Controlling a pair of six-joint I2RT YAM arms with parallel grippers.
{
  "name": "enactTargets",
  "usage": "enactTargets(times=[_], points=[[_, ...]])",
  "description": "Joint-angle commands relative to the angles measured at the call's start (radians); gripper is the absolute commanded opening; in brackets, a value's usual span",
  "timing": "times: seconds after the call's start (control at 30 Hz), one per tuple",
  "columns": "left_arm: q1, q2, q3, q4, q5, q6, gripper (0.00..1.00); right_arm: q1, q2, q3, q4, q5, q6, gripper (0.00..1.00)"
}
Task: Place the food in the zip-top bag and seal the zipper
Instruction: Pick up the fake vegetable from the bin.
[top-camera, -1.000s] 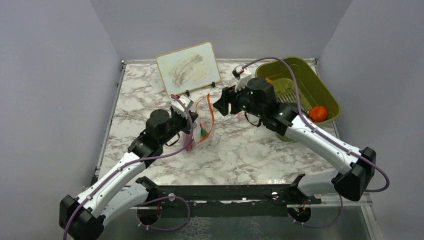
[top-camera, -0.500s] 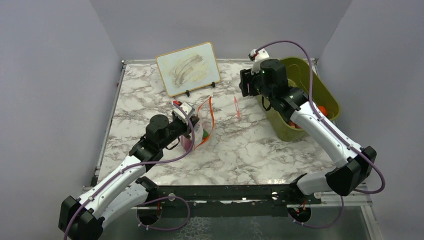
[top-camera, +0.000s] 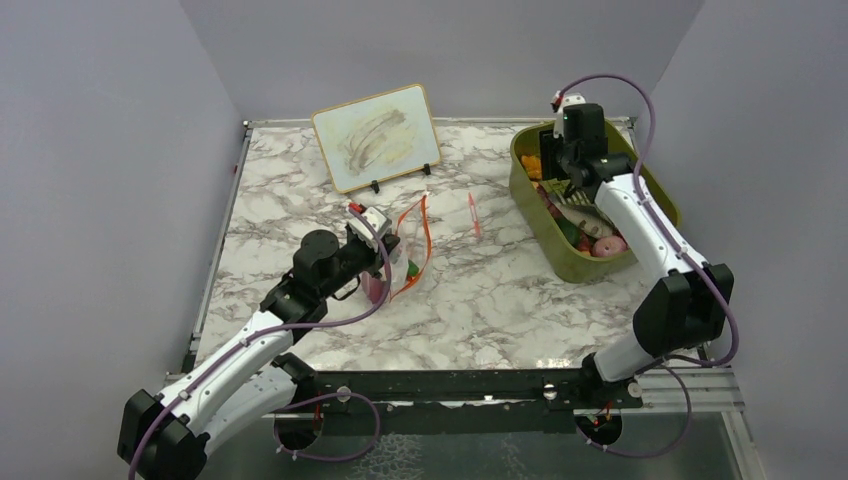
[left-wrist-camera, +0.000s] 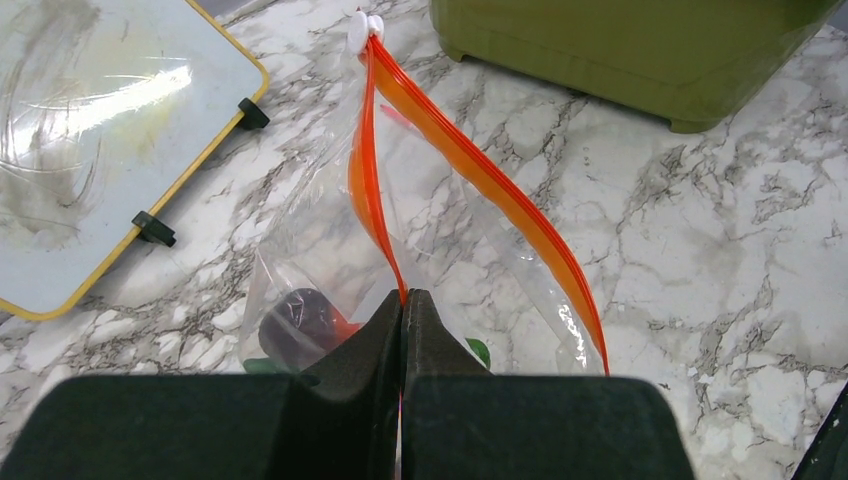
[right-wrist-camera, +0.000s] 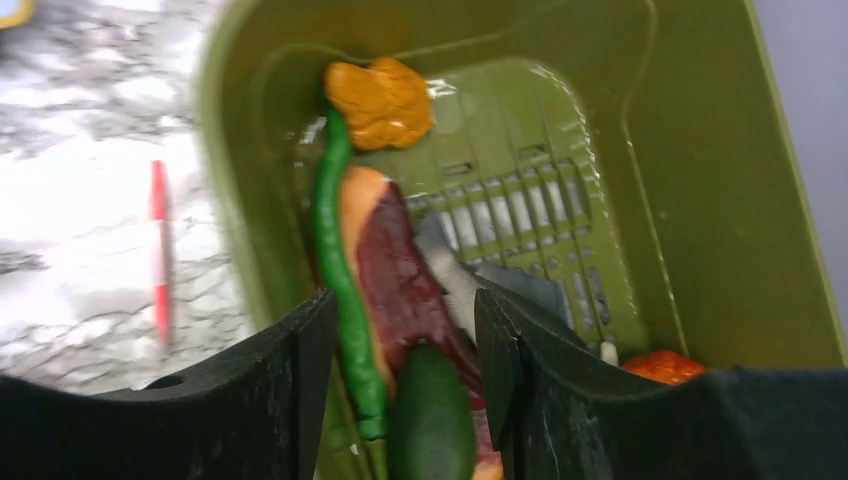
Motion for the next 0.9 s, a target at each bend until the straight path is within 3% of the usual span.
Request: enactTargets(times=[0.0, 0.2, 0.5, 0.87], points=[[-0.007, 0.016, -0.002, 0.034, 0.023, 0.006, 0.0, -0.125, 0.039, 0.043, -0.048, -0.127, -0.013, 0.55], [-0.011, 0.043, 0.004, 0.038, 0.018, 0.008, 0.0, -0.238, 0.163, 0.112, -0.199, -0.272, -0.012, 0.62], [-0.023, 0.062, 0.001, 0.034, 0.023, -0.002, 0.0, -0.278, 0.282, 0.152, -0.271, -0.403, -0.062, 0.73], [-0.021, 0.107, 0.004, 0.036, 0.015, 0.002, 0.0, -0.28, 0.387, 0.186, -0.392, -0.347, -0.07, 0.74]])
